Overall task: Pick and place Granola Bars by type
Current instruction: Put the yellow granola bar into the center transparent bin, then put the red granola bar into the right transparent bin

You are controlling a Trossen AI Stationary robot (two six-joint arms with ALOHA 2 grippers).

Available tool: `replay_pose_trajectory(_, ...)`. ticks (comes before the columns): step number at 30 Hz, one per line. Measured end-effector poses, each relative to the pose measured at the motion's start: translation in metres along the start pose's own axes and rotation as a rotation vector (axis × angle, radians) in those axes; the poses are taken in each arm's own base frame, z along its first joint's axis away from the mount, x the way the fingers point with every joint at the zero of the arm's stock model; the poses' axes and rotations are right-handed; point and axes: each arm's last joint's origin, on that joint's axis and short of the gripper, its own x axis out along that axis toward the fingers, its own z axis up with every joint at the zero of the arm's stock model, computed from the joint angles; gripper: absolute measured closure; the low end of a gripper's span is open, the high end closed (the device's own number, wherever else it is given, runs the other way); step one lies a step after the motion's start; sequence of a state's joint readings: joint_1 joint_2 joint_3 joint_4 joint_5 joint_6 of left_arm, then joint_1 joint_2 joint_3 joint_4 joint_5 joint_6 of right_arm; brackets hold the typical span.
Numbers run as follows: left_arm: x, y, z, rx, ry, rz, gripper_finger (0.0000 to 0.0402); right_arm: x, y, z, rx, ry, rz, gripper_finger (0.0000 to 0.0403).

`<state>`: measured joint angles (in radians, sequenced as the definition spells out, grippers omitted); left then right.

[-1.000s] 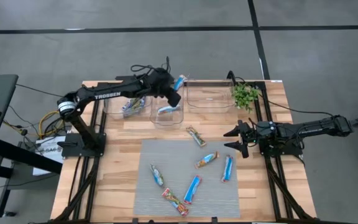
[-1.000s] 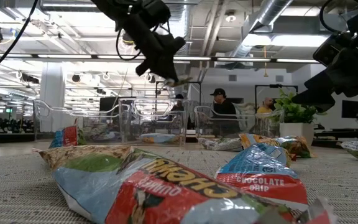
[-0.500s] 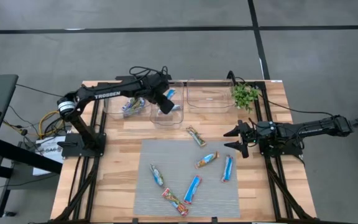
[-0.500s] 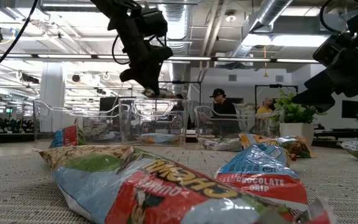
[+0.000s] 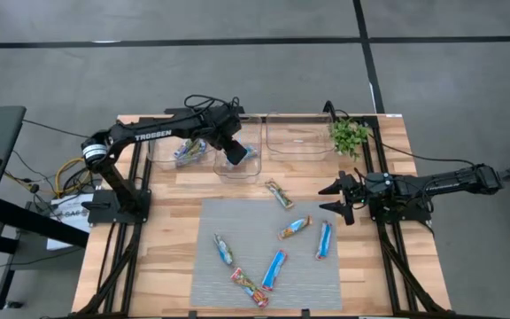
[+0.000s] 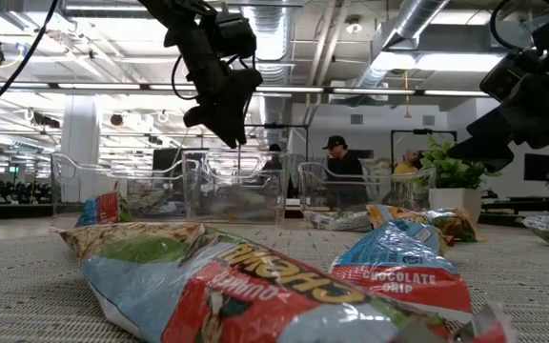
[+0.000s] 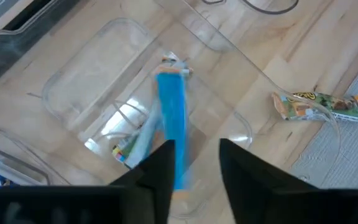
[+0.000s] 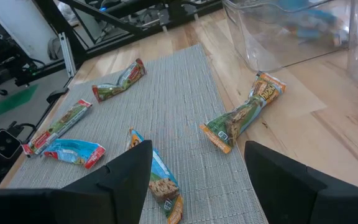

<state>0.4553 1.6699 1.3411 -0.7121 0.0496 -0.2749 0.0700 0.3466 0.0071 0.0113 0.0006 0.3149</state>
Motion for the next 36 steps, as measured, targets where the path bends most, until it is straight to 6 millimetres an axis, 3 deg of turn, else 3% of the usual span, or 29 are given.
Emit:
replay_pose_trajectory(6,0.000,0.000,0.001,0.023,-0.009,0.006,0.0218,0.000,0.000,0.000,0.000,0.000,0.000,0.0154)
replay_pose_trajectory(15,0.000,-0.019,0.004,0.170,-0.077,-0.102,0.0203,0.000,0.000,0.000,0.000,0.000,0.000,0.0154)
replay_pose_trajectory(23,-0.005,-0.070,0.003,0.440,-0.214,-0.372,0.0203,0.000,0.000,0.000,0.000,0.000,0.000,0.0154)
replay_pose_trajectory(32,-0.032,-0.144,-0.013,0.700,-0.315,-1.073,0.0203,0.000,0.000,0.000,0.000,0.000,0.000,0.0154)
replay_pose_trajectory(36,-0.042,-0.167,-0.025,0.738,-0.300,-1.218,0.0203,0.000,0.000,0.000,0.000,0.000,0.000,0.0154)
